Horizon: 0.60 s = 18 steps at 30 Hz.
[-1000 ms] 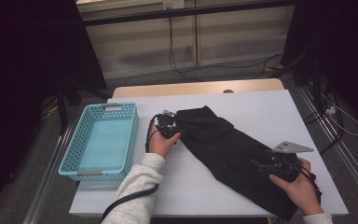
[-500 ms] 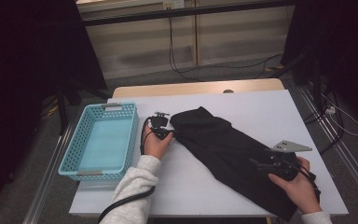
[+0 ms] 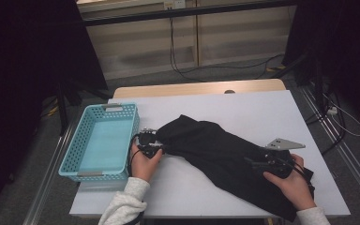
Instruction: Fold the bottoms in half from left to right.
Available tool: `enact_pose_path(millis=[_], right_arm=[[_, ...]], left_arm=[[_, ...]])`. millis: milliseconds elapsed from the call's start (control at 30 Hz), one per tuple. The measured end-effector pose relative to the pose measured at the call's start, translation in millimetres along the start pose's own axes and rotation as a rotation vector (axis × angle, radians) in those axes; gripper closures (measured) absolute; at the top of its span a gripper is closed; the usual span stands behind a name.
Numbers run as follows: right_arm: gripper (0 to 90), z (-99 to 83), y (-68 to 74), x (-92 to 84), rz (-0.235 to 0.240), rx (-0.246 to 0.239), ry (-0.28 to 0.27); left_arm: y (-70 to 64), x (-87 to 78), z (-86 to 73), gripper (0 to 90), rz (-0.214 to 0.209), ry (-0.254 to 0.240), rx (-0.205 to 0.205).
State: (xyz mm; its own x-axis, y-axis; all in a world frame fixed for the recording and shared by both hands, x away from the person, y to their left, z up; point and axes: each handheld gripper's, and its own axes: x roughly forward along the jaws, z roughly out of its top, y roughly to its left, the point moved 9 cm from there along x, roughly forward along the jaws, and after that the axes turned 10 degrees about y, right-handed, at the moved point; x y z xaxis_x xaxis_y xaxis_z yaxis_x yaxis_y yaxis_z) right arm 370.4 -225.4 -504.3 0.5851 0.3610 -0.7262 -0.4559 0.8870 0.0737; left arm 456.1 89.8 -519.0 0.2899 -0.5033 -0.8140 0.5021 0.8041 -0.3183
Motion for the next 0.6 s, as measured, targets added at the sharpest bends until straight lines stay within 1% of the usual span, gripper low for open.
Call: enact_pose_path(millis=[33,67,133,167,200,233,300,333,367,400,467,533,600], right_arm=[[29.0,0.9,0.8,1.2,0.003,-0.002,0.001],[29.1,1.9,1.4,2.1,0.006,-0.006,0.001],[29.0,4.3,2.5,3.7,0.008,-0.008,-0.001],[29.0,5.4,3.4,4.2,0.011,-0.010,0.000],[29.0,5.4,3.4,4.2,0.011,-0.010,0.000],[28.8,8.0,5.3,6.0,0.017,-0.014,-0.004],[28.8,9.8,6.7,7.8,0.022,-0.016,-0.006],[28.8,10.3,7.0,8.4,0.024,-0.016,-0.007],[28.8,10.8,7.1,8.7,0.027,-0.020,-0.007],[28.8,11.3,7.0,8.6,0.028,-0.021,-0.008],[28.6,12.4,6.8,7.8,0.030,-0.018,-0.012],[28.6,13.0,6.3,6.7,0.029,-0.014,-0.017],[28.6,12.2,5.6,6.0,0.027,-0.014,-0.017]], left_arm=[[3.7,-2.7,-2.1,80.4,0.009,-0.007,0.003],[6.4,-4.8,-1.7,73.6,0.021,-0.008,0.007],[8.3,-7.4,0.4,63.6,0.024,-0.016,0.004],[12.0,-13.4,6.6,57.8,0.046,-0.036,0.010],[12.0,-13.4,6.6,54.6,0.046,-0.036,0.010],[14.1,-18.8,14.5,51.6,0.065,-0.055,0.023],[16.1,-20.2,22.8,46.5,0.066,-0.066,0.025],[18.5,-19.1,25.4,45.3,0.077,-0.053,0.032],[21.1,-17.3,27.4,47.7,0.087,-0.041,0.035],[24.0,-15.0,29.2,48.2,0.094,-0.033,0.034],[28.9,-9.4,30.4,48.5,0.095,-0.011,0.016],[33.2,-4.8,31.8,48.8,0.099,-0.006,0.001],[37.2,-1.7,34.4,51.2,0.115,-0.006,0.002]])
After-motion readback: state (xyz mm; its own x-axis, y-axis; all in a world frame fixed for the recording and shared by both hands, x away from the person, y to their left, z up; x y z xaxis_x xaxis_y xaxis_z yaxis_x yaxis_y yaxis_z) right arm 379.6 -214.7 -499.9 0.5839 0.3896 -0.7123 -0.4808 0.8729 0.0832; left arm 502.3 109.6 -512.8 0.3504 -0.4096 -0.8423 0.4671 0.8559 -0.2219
